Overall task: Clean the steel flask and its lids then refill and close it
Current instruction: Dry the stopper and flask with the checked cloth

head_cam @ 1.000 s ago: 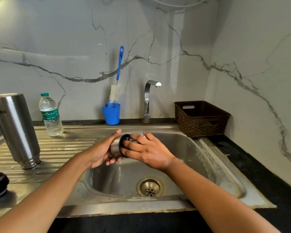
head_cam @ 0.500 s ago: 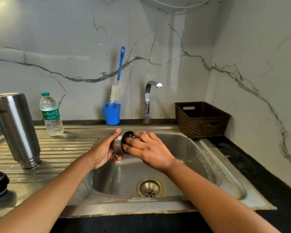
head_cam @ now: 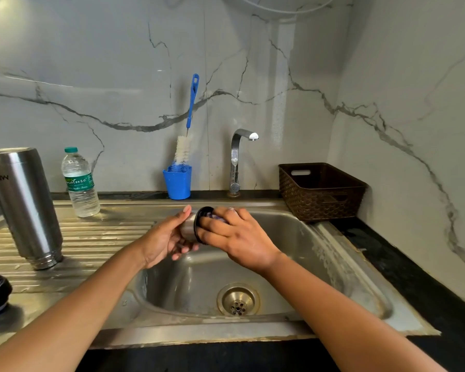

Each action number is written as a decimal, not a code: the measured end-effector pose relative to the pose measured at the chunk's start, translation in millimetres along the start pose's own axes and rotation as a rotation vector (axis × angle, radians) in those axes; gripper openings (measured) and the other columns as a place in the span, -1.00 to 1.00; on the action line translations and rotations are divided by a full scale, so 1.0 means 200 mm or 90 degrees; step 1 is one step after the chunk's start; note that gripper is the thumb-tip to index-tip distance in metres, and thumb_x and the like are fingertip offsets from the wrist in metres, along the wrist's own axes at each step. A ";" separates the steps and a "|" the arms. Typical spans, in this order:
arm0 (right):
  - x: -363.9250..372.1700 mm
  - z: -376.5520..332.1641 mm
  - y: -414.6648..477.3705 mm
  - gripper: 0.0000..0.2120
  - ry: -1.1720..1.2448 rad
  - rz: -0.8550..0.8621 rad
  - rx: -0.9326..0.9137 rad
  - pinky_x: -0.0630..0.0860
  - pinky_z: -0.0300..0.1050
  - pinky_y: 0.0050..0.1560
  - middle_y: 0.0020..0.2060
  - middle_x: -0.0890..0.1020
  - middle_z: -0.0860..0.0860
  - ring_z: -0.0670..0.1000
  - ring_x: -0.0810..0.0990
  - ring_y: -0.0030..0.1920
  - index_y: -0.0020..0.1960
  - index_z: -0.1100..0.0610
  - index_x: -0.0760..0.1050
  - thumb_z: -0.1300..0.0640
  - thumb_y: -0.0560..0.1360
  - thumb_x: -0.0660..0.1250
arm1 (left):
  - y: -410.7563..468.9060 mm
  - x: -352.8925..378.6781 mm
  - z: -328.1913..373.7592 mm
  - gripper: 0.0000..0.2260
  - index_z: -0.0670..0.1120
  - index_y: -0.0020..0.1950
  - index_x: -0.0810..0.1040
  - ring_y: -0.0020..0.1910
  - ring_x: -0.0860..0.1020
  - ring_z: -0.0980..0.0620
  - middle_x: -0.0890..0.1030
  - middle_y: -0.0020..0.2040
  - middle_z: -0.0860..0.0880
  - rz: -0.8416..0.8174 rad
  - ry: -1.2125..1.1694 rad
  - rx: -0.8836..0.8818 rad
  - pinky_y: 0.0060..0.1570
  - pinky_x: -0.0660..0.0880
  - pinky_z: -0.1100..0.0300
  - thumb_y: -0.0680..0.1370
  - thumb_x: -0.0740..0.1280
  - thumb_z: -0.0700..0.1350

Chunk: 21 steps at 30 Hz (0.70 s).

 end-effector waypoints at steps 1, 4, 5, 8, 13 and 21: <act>0.00 -0.01 0.00 -0.65 -0.023 -0.005 -0.026 0.35 -0.05 -0.04 0.23 0.53 -0.04 0.11 0.42 0.18 0.29 0.00 0.35 0.21 0.53 0.23 | 0.00 0.00 -0.03 -0.22 -0.09 -0.01 0.56 -0.55 0.37 0.08 0.52 -0.41 -0.14 0.000 0.020 -0.044 -0.63 0.26 0.33 0.10 0.36 0.53; 0.02 -0.03 0.02 -0.69 0.012 -0.027 -0.031 0.39 -0.04 -0.07 0.22 0.53 -0.03 0.10 0.44 0.17 0.25 -0.01 0.41 0.19 0.53 0.22 | -0.02 -0.02 -0.08 -0.24 -0.07 -0.05 0.56 -0.56 0.39 0.05 0.51 -0.45 -0.14 0.005 0.070 -0.113 -0.61 0.27 0.32 0.17 0.23 0.57; 0.04 -0.03 0.02 -0.69 0.057 -0.044 -0.017 0.41 -0.04 -0.09 0.20 0.53 -0.03 0.10 0.46 0.14 0.24 0.00 0.44 0.18 0.51 0.23 | -0.03 -0.02 -0.09 -0.21 -0.07 0.03 0.56 -0.50 0.48 0.02 0.58 -0.37 -0.16 0.006 0.085 -0.110 -0.57 0.35 0.29 0.20 0.18 0.58; 0.10 0.04 0.03 -0.63 0.260 -0.122 0.081 0.47 0.01 -0.03 0.18 0.55 0.03 0.12 0.47 0.08 0.23 0.08 0.49 0.20 0.43 0.37 | -0.02 -0.05 -0.03 -0.17 0.12 0.21 0.53 -0.04 0.65 -0.05 0.65 0.09 -0.09 0.045 0.103 -0.032 -0.20 0.62 0.03 0.12 0.23 0.60; 0.15 0.18 -0.04 -0.52 0.672 -0.198 0.367 0.45 -0.06 0.19 0.09 0.55 0.01 0.03 0.51 0.12 0.28 0.13 0.46 0.19 0.40 0.47 | -0.04 -0.02 0.09 -0.37 0.10 0.19 0.61 0.09 0.61 -0.18 0.60 0.20 -0.04 -0.034 -0.065 0.059 -0.21 0.63 0.03 0.17 0.58 0.24; 0.21 0.26 -0.14 -0.48 0.870 -0.129 0.595 0.49 -0.02 0.23 0.11 0.63 0.04 0.00 0.59 0.14 0.27 0.08 0.47 0.26 0.34 0.51 | -0.01 -0.03 0.04 -0.24 -0.05 0.14 0.58 -0.18 0.66 -0.16 0.65 0.04 -0.19 0.012 -0.165 0.041 -0.36 0.63 0.11 0.00 0.68 0.10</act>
Point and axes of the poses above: each hand's wrist, its own y-axis towards the middle knuckle, its own x-axis out of the palm, z = x × y, the point moved 8 cm from there along y, towards the middle knuckle
